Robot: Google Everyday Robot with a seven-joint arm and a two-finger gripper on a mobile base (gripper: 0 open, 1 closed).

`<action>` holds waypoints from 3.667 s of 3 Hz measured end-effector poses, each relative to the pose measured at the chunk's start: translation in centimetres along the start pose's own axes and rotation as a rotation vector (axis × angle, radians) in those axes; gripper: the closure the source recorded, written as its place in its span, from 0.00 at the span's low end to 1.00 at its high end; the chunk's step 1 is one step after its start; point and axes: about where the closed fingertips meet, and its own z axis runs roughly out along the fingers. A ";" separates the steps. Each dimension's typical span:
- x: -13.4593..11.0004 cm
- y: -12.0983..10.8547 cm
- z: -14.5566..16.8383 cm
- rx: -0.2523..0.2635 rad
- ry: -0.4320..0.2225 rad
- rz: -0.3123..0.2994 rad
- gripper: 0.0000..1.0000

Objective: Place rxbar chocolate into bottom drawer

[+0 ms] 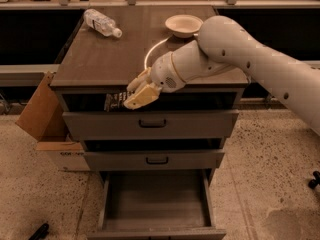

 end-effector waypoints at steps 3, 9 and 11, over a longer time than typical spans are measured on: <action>9.4 9.4 0.9 0.025 0.050 0.156 1.00; 36.1 13.3 19.4 -0.021 -0.009 0.484 1.00; 34.3 15.4 20.0 -0.027 -0.065 0.482 0.53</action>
Offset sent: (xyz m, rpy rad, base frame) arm -0.1099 -0.0438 -0.0727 -0.0578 0.1107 -0.1017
